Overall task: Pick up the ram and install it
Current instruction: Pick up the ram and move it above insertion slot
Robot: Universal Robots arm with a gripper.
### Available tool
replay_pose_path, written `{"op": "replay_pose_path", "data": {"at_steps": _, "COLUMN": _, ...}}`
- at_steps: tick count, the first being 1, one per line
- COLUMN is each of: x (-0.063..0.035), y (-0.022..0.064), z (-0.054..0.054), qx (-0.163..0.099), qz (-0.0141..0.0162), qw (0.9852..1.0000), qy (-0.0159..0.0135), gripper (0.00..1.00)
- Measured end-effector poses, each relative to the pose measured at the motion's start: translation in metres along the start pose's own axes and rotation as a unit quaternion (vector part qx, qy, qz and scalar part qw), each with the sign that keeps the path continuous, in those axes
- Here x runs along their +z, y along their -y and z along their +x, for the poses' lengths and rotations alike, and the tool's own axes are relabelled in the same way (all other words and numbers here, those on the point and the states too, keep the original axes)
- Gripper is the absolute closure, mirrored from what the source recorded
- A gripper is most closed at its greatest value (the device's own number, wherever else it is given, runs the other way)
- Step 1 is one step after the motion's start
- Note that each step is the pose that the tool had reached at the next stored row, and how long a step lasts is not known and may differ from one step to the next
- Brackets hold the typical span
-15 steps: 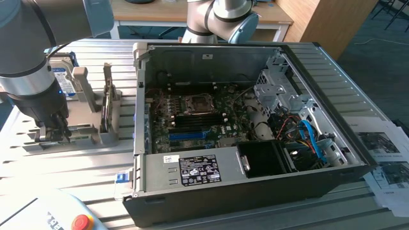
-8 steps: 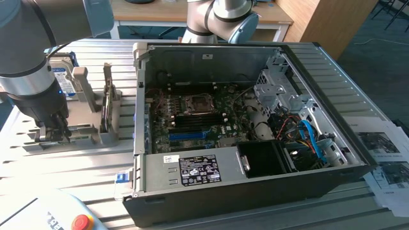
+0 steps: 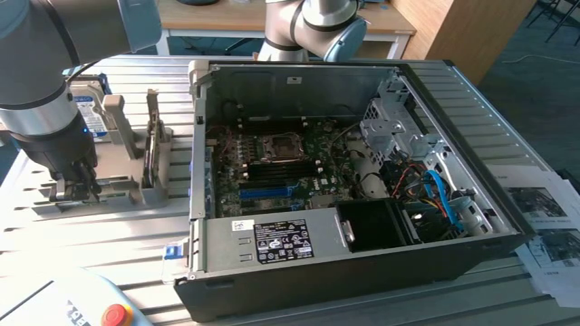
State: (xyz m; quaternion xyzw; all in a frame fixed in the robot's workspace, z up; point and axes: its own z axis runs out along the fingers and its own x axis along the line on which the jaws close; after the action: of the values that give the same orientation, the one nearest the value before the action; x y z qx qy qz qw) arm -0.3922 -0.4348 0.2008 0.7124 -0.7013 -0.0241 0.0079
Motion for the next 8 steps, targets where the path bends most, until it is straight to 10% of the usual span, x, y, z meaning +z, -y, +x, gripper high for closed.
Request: {"op": "replay_pose_path", "data": {"at_steps": 8, "x": 0.0000, "y": 0.0000, "z": 0.0000, "qx": 0.000, "qz": 0.0000, "qw": 1.0000, "qy": 0.0000, "gripper": 0.76}}
